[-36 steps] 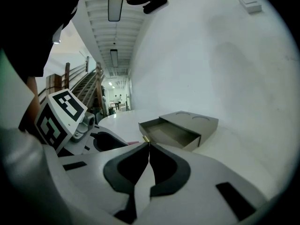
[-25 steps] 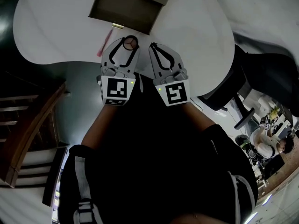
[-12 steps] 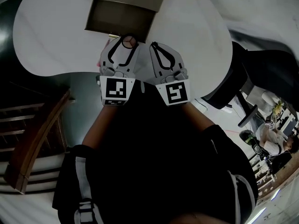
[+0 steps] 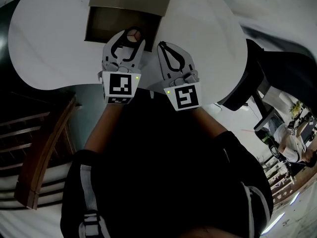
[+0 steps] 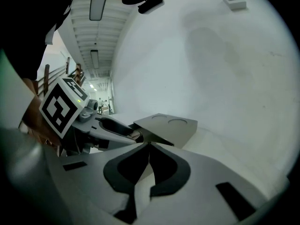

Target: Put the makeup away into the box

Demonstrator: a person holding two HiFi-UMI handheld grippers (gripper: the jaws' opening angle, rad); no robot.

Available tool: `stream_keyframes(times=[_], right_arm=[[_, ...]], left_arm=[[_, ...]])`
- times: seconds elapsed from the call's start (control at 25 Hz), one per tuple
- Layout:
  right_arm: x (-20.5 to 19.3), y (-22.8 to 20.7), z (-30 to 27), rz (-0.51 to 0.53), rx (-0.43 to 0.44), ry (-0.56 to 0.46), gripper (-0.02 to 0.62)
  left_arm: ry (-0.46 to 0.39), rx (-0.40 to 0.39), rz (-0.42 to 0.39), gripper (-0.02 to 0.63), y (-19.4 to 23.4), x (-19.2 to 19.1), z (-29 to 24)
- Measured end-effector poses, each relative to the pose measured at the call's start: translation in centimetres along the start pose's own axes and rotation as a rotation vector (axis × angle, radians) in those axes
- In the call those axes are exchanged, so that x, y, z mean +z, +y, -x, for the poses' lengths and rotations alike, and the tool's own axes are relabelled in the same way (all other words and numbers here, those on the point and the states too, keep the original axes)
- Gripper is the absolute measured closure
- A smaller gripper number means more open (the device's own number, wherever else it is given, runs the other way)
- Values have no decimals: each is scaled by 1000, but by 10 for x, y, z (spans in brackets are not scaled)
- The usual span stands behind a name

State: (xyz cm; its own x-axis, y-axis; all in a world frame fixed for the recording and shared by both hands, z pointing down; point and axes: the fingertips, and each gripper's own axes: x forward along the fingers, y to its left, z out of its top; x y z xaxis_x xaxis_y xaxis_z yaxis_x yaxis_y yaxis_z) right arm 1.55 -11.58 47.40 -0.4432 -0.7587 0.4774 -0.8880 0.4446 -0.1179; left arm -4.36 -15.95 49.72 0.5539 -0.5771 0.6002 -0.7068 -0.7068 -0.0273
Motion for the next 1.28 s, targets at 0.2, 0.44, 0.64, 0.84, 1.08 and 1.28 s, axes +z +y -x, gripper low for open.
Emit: stream_keyframes(times=[0.2,0.44,0.64,0.84,1.08,1.28], right_arm=[[-2,-12,-5,-23,-19,13,571],[-1,-23,-10,-38,-33,21,571],[1,-24,-9,-41,-39,19,571],[1,-24,-7,-31,-43,17,571],[4,-17,0,-11,-41,4,572],[15,-7,10,5,-51,-34,571]], left_arm=[[43,-29,-18,393,2,-2,-23],[129,-23,-71,393,1,-7,-33],[171,-19,-80,391,1,-9,-35],[161,-29,-70,373,0,-8,-35],[130,-30,-19,364,0,-9,-27],[65,-3,13,496,6,-3,-1]])
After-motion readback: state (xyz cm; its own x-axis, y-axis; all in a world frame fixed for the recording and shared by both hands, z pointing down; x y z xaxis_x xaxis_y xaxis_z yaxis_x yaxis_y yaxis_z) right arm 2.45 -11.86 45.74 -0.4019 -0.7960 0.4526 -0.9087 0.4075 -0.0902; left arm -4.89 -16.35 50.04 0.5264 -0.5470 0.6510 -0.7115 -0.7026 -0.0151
